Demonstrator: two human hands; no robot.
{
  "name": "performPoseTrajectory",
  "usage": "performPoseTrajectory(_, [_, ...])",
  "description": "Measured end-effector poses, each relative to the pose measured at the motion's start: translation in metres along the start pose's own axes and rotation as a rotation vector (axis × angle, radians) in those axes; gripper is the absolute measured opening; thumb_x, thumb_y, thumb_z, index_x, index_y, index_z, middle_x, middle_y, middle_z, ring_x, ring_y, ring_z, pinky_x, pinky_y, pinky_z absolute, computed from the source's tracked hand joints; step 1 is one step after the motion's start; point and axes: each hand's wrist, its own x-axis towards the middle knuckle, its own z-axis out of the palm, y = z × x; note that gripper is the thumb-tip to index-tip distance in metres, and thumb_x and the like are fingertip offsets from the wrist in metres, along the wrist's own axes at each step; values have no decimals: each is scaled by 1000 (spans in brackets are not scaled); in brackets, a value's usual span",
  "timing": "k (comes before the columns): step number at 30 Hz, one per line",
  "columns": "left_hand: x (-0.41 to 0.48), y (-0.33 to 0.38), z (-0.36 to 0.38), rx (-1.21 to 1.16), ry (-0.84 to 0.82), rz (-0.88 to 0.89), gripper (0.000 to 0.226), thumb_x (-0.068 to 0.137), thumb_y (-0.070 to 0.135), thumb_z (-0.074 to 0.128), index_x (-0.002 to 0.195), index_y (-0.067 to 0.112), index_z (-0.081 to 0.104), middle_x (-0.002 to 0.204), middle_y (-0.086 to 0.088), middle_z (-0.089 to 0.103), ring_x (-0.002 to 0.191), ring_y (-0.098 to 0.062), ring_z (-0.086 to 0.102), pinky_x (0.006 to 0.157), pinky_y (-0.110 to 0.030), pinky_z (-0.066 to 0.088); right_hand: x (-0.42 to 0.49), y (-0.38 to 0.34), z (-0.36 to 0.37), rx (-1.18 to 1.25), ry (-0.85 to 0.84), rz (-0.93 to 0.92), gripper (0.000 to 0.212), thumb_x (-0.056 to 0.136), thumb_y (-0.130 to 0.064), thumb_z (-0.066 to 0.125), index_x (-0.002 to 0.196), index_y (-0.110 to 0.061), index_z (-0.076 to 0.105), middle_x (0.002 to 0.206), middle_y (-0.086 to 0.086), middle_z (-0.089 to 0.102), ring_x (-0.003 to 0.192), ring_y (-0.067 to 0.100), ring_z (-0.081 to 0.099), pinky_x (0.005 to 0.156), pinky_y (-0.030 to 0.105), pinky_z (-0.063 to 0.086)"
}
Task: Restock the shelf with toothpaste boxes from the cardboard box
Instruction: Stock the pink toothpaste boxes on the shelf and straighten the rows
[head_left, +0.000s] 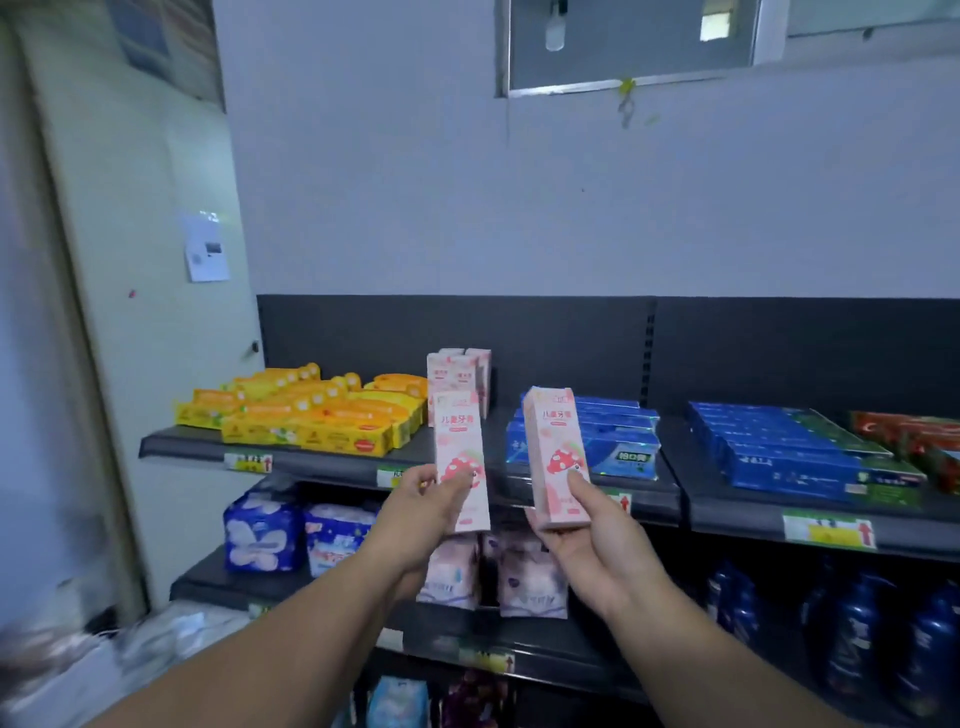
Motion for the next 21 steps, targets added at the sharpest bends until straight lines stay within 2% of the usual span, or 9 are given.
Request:
performPoseTrajectory(2, [19, 5, 1, -20, 32, 11, 37, 84, 25, 72, 112, 10, 53, 103, -15, 71, 87, -29, 66, 88, -47, 51, 17, -5, 11, -44, -39, 21, 16, 96, -16, 56, 106, -9, 66, 87, 6, 76, 79, 18, 69, 82, 34, 52])
performPoseTrajectory(3, [29, 6, 3, -20, 41, 20, 33, 87, 21, 70, 112, 9, 52, 101, -14, 71, 87, -28, 66, 89, -47, 51, 27, -7, 14, -79, -64, 21, 16, 96, -17, 56, 106, -10, 66, 88, 4, 76, 76, 15, 72, 76, 32, 52])
performPoseTrajectory(7, [64, 15, 10, -31, 62, 68, 32, 88, 14, 68, 113, 12, 49, 99, -11, 72, 81, -25, 68, 67, -36, 54, 67, -22, 24, -96, -106, -9, 16, 98, -15, 54, 107, -11, 66, 89, 4, 76, 72, 13, 73, 58, 26, 55])
performPoseTrajectory(10, [86, 20, 13, -33, 75, 111, 33, 87, 8, 67, 114, 13, 48, 101, -12, 69, 80, -26, 69, 60, -34, 54, 95, -33, 30, -67, -140, -15, 15, 97, -9, 53, 105, -10, 65, 88, 6, 76, 76, 18, 71, 64, 29, 56])
performPoseTrajectory(14, [111, 25, 7, -22, 106, 155, 30, 89, 6, 64, 112, 15, 48, 101, -10, 67, 83, -25, 70, 53, -26, 54, 127, -36, 39, -157, -161, 7, 14, 96, -11, 55, 105, -10, 66, 80, 4, 76, 65, 13, 71, 73, 32, 52])
performPoseTrajectory(17, [131, 31, -2, 3, 128, 162, 24, 90, 15, 66, 109, 15, 52, 100, -8, 71, 78, -19, 72, 54, -27, 54, 148, -32, 52, -200, -120, -1, 18, 96, -18, 58, 110, -11, 66, 82, 1, 76, 66, 11, 70, 65, 27, 51])
performPoseTrajectory(19, [147, 35, -12, 53, 135, 171, 19, 90, 19, 65, 106, 14, 55, 100, -8, 71, 76, -15, 72, 56, -29, 56, 163, -28, 62, -158, -62, -7, 23, 95, -24, 60, 114, -13, 66, 89, 2, 76, 72, 13, 70, 68, 27, 52])
performPoseTrajectory(21, [165, 39, -23, 113, 124, 177, 16, 90, 20, 65, 103, 16, 56, 103, -7, 70, 83, -17, 71, 64, -36, 58, 179, -23, 73, -131, -28, -19, 25, 96, -30, 59, 116, -16, 65, 98, 1, 75, 82, 14, 69, 73, 28, 50])
